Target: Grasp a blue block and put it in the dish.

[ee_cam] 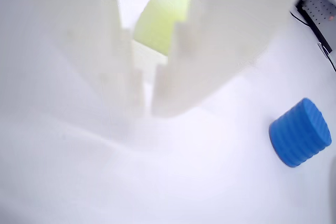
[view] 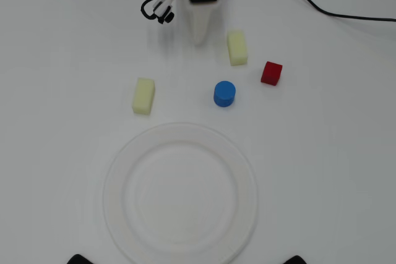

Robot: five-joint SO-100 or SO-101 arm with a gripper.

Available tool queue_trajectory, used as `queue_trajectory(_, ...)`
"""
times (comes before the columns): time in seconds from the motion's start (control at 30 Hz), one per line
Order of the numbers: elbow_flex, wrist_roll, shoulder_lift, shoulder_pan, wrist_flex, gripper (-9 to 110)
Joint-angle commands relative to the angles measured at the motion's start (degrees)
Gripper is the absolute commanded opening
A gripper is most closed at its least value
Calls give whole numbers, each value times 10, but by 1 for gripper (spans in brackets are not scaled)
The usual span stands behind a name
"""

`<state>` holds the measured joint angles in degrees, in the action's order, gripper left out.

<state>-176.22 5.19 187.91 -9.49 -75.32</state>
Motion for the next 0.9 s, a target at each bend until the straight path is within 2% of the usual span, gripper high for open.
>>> queue_trajectory(0.0, -27, 0, 98, -11, -21, 0)
queue_trajectory(0.13, 25, 2, 26, -16, 0, 0)
queue_trajectory(0.27, 135, 4, -153, 3, 40, 0)
queue_trajectory(0.4, 283, -7, -323, -17, 10, 0)
queue_trajectory(0.57, 407, -21, -429, -69, -14, 0)
queue_trajectory(0.7, 511, -41, -522, -91, -18, 15)
queue_trajectory(0.87, 618, -55, -632, -112, -19, 25)
